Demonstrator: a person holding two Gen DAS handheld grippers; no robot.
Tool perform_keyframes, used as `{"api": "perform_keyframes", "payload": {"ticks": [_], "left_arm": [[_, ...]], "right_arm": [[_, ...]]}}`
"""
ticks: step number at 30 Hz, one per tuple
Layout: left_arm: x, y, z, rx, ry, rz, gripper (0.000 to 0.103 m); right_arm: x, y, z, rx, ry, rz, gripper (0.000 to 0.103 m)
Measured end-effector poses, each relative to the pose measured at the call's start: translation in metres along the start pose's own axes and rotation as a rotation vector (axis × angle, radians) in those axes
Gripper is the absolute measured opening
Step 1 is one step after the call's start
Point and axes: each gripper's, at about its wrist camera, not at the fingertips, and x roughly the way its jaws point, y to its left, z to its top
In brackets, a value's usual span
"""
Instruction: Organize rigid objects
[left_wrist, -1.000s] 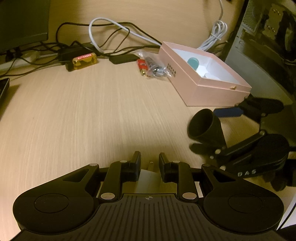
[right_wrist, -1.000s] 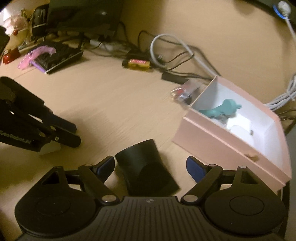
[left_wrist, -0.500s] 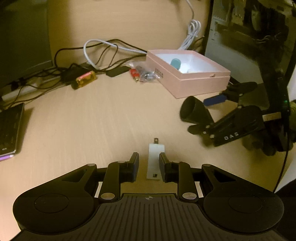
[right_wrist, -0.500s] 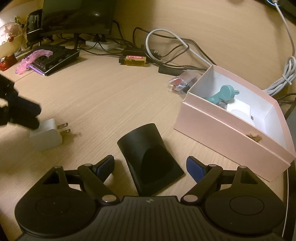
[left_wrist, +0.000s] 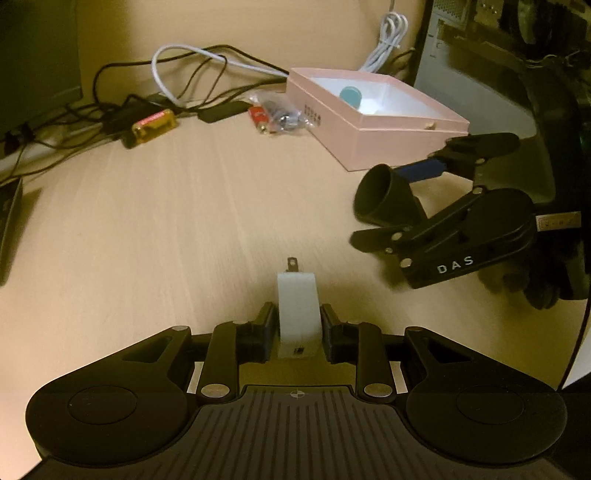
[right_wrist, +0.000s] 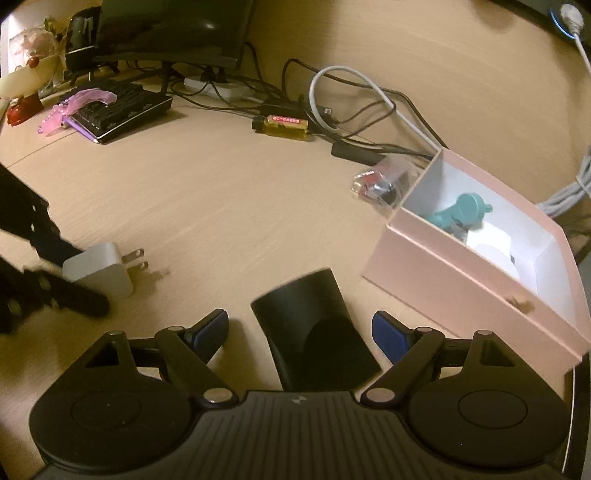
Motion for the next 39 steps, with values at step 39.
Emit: {"api": "perform_keyframes", "payload": {"ticks": [39], "left_arm": [[0.045,-0.074,0.228,0.097,-0.235,-0.259,0.024]], "right_arm": [[-0.155,-0.033,-0.043,0.387,-0.094,-0.302,0.047]]}}
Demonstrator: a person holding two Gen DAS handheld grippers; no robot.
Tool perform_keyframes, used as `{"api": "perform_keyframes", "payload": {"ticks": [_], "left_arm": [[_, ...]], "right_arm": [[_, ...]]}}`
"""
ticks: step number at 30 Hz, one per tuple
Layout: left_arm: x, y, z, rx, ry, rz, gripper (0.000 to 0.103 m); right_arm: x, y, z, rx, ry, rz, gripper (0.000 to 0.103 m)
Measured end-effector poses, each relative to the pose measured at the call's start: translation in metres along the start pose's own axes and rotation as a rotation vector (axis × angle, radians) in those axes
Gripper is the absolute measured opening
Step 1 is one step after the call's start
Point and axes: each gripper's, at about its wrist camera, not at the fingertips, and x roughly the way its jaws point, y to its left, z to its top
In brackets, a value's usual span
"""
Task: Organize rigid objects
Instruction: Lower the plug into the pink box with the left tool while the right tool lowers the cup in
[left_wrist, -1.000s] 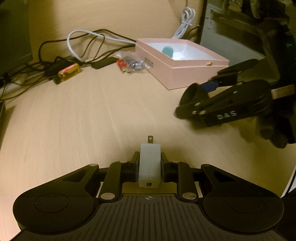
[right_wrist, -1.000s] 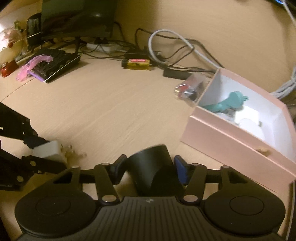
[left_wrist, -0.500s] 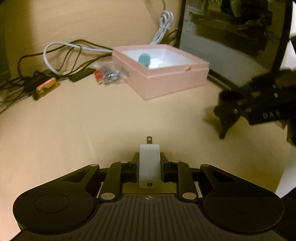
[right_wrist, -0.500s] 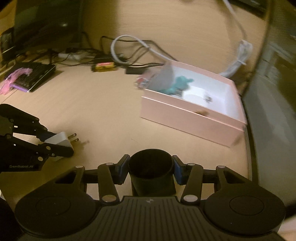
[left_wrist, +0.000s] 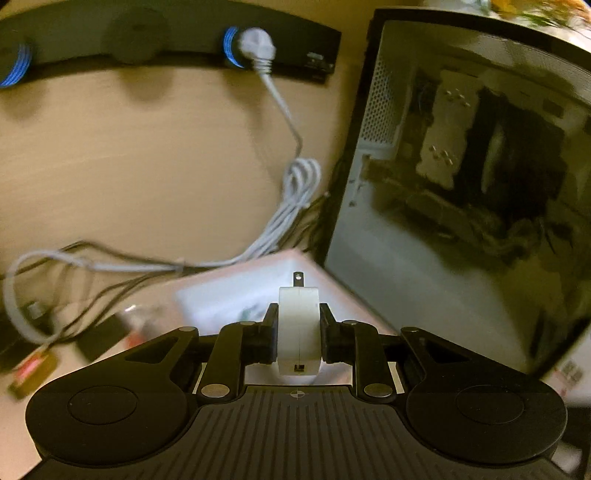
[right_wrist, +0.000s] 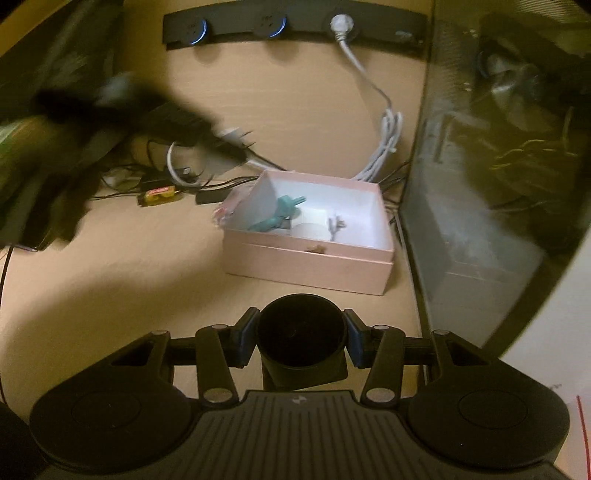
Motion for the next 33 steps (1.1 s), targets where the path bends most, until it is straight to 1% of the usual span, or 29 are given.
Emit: {"api": "perform_keyframes", "payload": {"ticks": [2,3,5,7,9,12,14,16,18,21,23,25,27,29,31,33], "left_arm": [[0.028,-0.004,0.013,-0.045,0.032,-0.037,0.024],[0.044,-0.005,0.018,-0.076,0.060,-0.055,0.024],[0.070,-0.002,0.018,-0.147,0.101,-0.067,0.024],[0.082,0.002,0.013,-0.196,0.097,-0.041,0.025],[0.078,0.010,0.008,-0.213,0.067,-0.009,0.025],[0.050,0.025,-0.009,-0.233,0.023,0.009,0.025],[0.025,0.036,-0.028,-0.246,0.014,0.032,0.025],[0.000,0.048,-0.052,-0.274,0.019,0.067,0.025],[-0.026,0.057,-0.079,-0.310,0.032,0.095,0.025],[-0.061,0.063,-0.116,-0.332,0.043,0.148,0.025],[-0.082,0.068,-0.134,-0.346,0.045,0.181,0.025],[-0.101,0.073,-0.149,-0.371,0.054,0.204,0.025],[-0.118,0.080,-0.160,-0.399,0.062,0.238,0.025],[-0.132,0.088,-0.170,-0.430,0.059,0.284,0.025],[-0.147,0.099,-0.180,-0.475,0.051,0.326,0.025],[-0.158,0.108,-0.188,-0.507,0.052,0.357,0.025]], "right_arm": [[-0.002,0.000,-0.003,0.003,-0.005,-0.017,0.047],[-0.003,0.000,-0.004,0.004,-0.005,-0.024,0.047],[-0.004,0.000,-0.008,0.006,0.000,-0.038,0.047],[-0.004,-0.003,-0.010,0.014,0.009,-0.050,0.047],[-0.003,-0.007,-0.013,0.027,0.018,-0.062,0.047],[0.002,-0.014,-0.015,0.052,0.030,-0.066,0.048],[0.006,-0.017,-0.011,0.057,0.031,-0.053,0.048],[0.012,-0.019,0.000,0.043,0.020,-0.030,0.048],[0.020,-0.022,0.020,0.031,-0.006,0.000,0.047],[0.036,-0.030,0.061,0.037,-0.062,0.052,0.047],[0.052,-0.032,0.090,0.039,-0.095,0.079,0.048],[0.074,-0.028,0.116,0.060,-0.105,0.103,0.048],[0.100,-0.022,0.134,0.082,-0.097,0.116,0.048],[0.126,-0.013,0.145,0.079,-0.072,0.108,0.048],[0.149,-0.005,0.149,0.074,-0.033,0.094,0.047],[0.169,-0.002,0.146,0.082,0.013,0.093,0.048]]}}
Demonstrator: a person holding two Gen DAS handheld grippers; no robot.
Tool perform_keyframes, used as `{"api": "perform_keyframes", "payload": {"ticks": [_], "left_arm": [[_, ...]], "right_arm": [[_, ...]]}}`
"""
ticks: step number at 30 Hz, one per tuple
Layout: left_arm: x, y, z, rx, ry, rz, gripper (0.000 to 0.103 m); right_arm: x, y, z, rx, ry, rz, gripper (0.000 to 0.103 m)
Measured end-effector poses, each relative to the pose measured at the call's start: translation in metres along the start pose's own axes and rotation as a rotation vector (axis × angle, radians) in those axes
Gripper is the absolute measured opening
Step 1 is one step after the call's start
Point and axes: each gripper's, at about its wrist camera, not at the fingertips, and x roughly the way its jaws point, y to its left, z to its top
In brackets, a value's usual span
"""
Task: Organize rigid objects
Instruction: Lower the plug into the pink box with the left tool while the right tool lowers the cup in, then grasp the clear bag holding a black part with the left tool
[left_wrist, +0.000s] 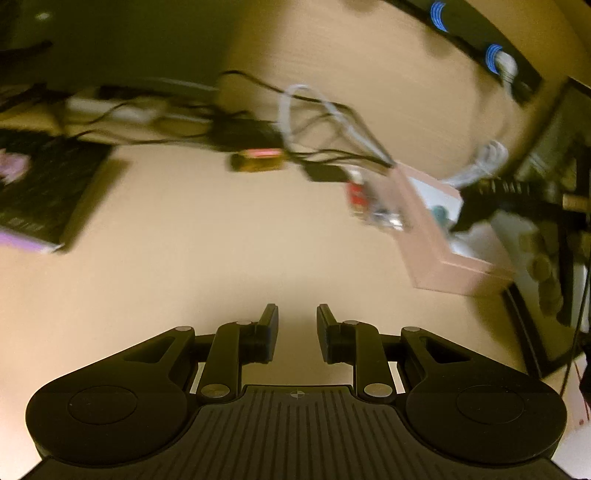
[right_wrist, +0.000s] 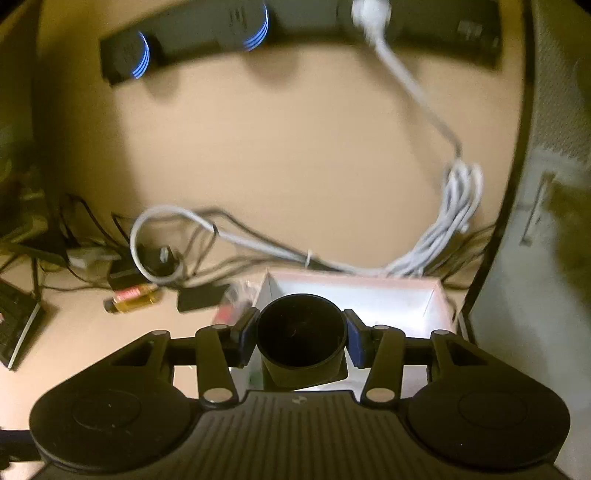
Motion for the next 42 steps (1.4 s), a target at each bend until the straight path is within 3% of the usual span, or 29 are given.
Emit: {"api": "perform_keyframes", "payload": {"ticks": [3,6,17,22,25,33,42], "left_arm": [[-0.002,0.010,-0.002,-0.008,0.014,0.028,0.025],[0.003,0.009,-0.002,0.015,0.035,0.020,0.025],[0.054,-0.047,0.022,0.220,0.075,-0.113,0.025],[0.088,-0.073,0.048,0.278,0.069,-0.169,0.025],[0.113,-0.086,0.073,0.258,0.061,-0.183,0.025],[0.185,-0.124,0.134,0.226,0.086,-0.155,0.025],[0.231,-0.143,0.128,0.372,0.148,-0.023,0.029]], "right_arm": [[0.019,-0.004,-0.009,0.050,0.093,0.021,0.055],[0.020,-0.009,-0.022,0.078,0.117,0.008,0.058],[-0.056,0.020,-0.086,-0.270,0.009,-0.170,0.062],[-0.071,0.021,-0.100,-0.248,0.039,-0.206,0.062],[-0.077,0.020,-0.103,-0.194,0.058,-0.226,0.062],[-0.098,0.021,-0.137,-0.177,0.113,-0.272,0.062],[-0.101,0.005,-0.162,-0.097,0.191,-0.305,0.062]]}}
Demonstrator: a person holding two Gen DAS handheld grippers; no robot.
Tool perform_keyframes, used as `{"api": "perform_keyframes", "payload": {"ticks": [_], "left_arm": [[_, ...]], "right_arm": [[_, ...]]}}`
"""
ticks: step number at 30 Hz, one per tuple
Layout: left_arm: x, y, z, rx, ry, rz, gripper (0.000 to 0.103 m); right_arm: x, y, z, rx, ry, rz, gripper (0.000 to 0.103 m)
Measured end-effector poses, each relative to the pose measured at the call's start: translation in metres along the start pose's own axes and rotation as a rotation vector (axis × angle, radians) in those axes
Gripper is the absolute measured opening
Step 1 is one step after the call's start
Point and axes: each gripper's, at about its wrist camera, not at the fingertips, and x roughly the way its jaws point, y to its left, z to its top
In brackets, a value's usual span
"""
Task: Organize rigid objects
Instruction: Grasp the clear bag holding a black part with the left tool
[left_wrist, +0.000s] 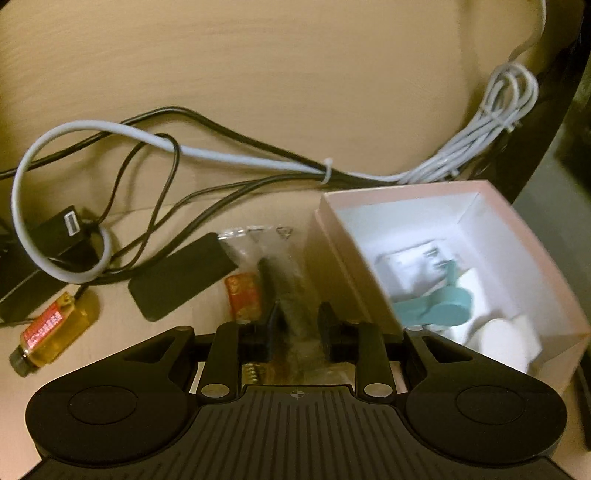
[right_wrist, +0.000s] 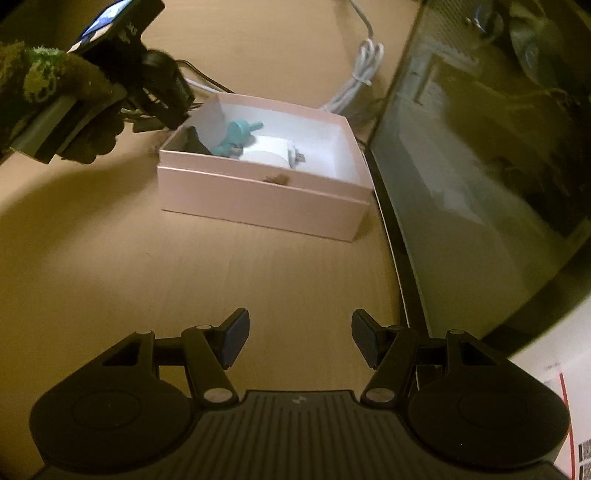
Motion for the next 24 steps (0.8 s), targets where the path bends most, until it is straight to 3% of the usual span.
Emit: {"api": "perform_keyframes", "payload": {"ticks": [7,11,15,20,24], "left_arm": [[-0.001,0.007,-0.006,0.010,-0.020,0.001,0.030],[-0.015,0.015,-0.019,-0.002,-0.031,-0.002,0.023],[-0.047,0.030,-0.049,-0.037,-0.060,-0.039,0.014],[-0.090,0.045,-0.094,-0.087,-0.090,-0.087,0.014],[-0.111,0.051,-0.125,-0.097,-0.068,-0.045,0.013]], "right_arm": [[0.006,-0.001,-0.001,0.018,0.025,0.004,0.062],[0.005,0.004,0.002,-0.003,0.003,0.018,0.062],[0.000,0.007,0.009,-0.023,-0.040,0.030,0.062],[-0.001,0.010,0.023,-0.032,-0.076,0.057,0.062],[0.002,0.022,0.034,-0.087,-0.101,0.091,0.062]]}}
